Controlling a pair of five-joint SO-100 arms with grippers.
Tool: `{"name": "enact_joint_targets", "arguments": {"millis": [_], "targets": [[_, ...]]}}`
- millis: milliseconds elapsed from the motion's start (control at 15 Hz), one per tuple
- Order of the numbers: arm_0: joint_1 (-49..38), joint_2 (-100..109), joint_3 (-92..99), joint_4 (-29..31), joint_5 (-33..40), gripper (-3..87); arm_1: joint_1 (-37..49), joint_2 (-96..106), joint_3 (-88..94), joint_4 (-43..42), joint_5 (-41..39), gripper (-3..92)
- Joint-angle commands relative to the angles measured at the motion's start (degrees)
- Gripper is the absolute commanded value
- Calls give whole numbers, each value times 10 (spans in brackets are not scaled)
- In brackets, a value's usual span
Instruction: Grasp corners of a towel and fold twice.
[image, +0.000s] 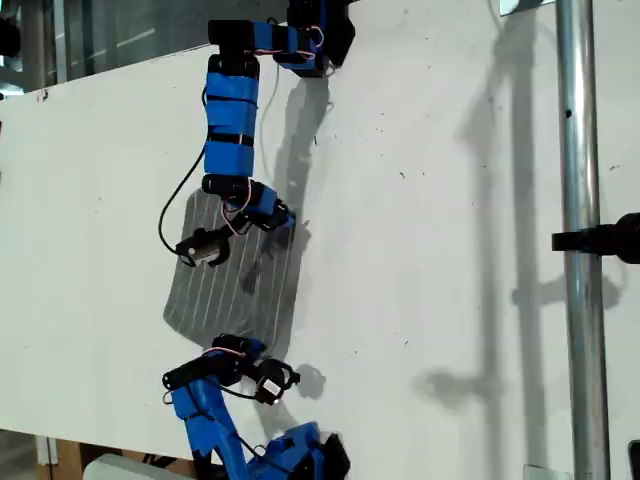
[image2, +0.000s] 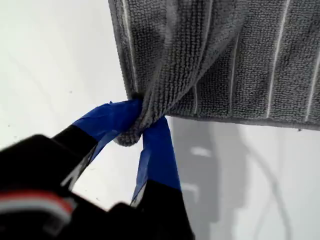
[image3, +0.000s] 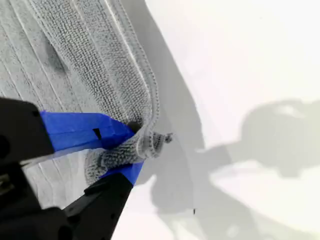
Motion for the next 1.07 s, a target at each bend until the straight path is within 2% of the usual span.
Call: {"name": "enact_joint_targets", "arguments": {"millis": [0, 200, 333, 467, 733, 867, 1000], "targets": [[135, 86, 28, 12, -85, -28, -76, 74, 12, 8, 48, -2], [312, 118, 71, 16, -224, -29, -177, 78, 13, 21, 128, -2], [355, 130, 67, 17, -259, -29, -201, 88, -2, 21, 163, -2], [277, 150, 108, -11, -216, -29, -158, 105, 27, 26, 161, -2], [33, 102, 71, -59, 1, -29, 23, 134, 86, 11, 82, -2], [-47, 3, -33, -50, 75, -29, 111, 128, 82, -11, 28, -2], [-93, -124, -190, -8, 130, -29, 176, 129, 75, -38, -14, -2]]}}
